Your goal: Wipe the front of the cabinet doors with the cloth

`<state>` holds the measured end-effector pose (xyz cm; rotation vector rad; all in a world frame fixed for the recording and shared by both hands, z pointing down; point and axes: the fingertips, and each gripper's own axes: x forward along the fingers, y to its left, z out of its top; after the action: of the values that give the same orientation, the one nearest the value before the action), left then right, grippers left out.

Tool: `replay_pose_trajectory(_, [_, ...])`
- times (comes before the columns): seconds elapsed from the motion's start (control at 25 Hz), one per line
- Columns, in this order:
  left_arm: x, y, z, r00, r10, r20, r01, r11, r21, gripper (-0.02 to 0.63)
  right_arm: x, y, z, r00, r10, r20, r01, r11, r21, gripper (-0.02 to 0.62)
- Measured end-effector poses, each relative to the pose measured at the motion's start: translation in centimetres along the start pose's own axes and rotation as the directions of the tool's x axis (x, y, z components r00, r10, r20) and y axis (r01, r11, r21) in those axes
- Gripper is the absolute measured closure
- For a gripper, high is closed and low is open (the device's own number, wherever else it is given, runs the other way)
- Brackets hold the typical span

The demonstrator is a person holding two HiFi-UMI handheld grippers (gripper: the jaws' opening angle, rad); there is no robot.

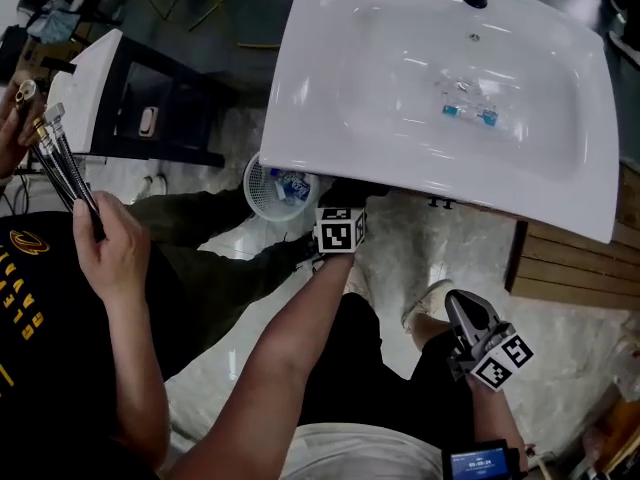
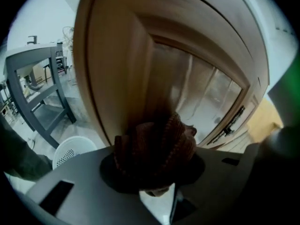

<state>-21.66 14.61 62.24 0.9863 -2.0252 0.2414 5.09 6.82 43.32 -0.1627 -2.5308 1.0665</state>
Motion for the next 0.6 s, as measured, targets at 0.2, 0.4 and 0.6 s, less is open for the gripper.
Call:
replay_pose_trajectory(0.2, [-1.2,2.1,0.0,0.998,0.050,0.024,-0.048,0.996,-0.077,0.454,1.4,1.0,0.1,1.000,0.016,-0.001,-0.016,1.000,-0.014,0.581])
replay_pose_trajectory(0.4, [-2.6,5.3,0.1,0.995,0.103,-0.012,-0.104,0.992,-0.064,0.454,1.9,1.8,0.8,1.000,0.026,-0.003,-0.026,0.999,-0.018,0.581])
replay_pose_trajectory(0.6, [-2.9,7.9,0.2,0.990,0.140,-0.031,-0.141,0.990,-0.023,0.454,2.2,2.2,0.2,1.000,0.020,-0.007,-0.020,1.000,0.003,0.581])
